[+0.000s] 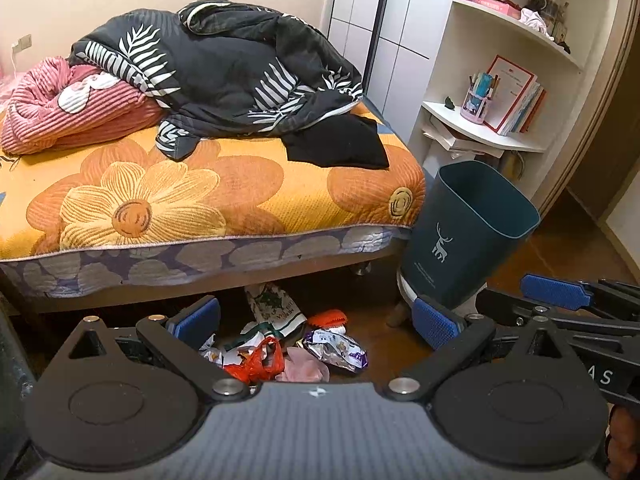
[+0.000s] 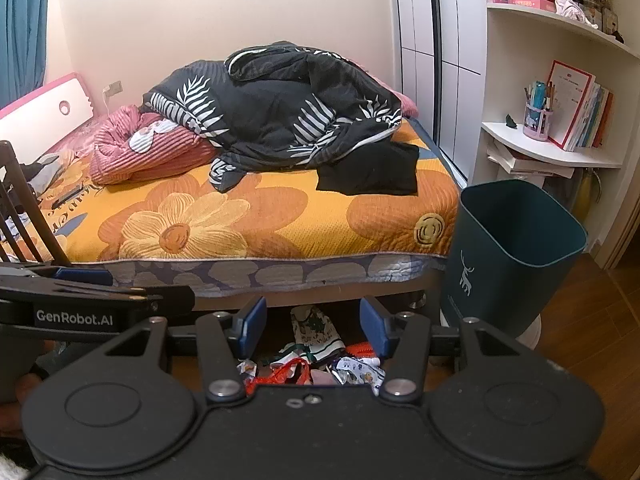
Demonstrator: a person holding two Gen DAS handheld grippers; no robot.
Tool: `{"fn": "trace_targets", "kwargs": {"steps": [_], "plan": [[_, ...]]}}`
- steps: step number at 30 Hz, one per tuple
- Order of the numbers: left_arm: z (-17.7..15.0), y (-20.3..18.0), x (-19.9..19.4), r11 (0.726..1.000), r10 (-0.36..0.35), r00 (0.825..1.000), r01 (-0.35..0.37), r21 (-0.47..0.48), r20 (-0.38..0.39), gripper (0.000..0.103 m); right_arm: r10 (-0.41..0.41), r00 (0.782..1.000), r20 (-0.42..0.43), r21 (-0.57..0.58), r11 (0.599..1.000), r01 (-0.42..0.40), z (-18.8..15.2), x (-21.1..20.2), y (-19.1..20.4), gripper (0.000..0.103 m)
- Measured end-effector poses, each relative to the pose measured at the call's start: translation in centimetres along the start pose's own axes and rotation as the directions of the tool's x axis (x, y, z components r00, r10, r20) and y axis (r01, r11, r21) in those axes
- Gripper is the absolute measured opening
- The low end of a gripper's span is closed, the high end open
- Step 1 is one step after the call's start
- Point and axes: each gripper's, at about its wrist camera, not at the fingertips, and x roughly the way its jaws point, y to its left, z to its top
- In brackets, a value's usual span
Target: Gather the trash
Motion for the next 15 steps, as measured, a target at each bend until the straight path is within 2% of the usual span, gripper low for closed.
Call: {"fn": "trace_targets", "kwargs": {"steps": [8,15], "plan": [[0.8,1.4,2.3,0.999,0.001,0.998,-0.003,-0.034,-0.055,0.103,0.008,0.999,-0.043,-0.016,1.000,-0.009,0.1,2.3,-0.4,0.052],[1.9,4.4,7.2,0.996,0.030,0.994,-0.039,-0.080,-0.105,0.103,0.020,0.994,-0.105,0.019,1.000,-0.018,1.0,7.9,-2.8,0.052]]}}
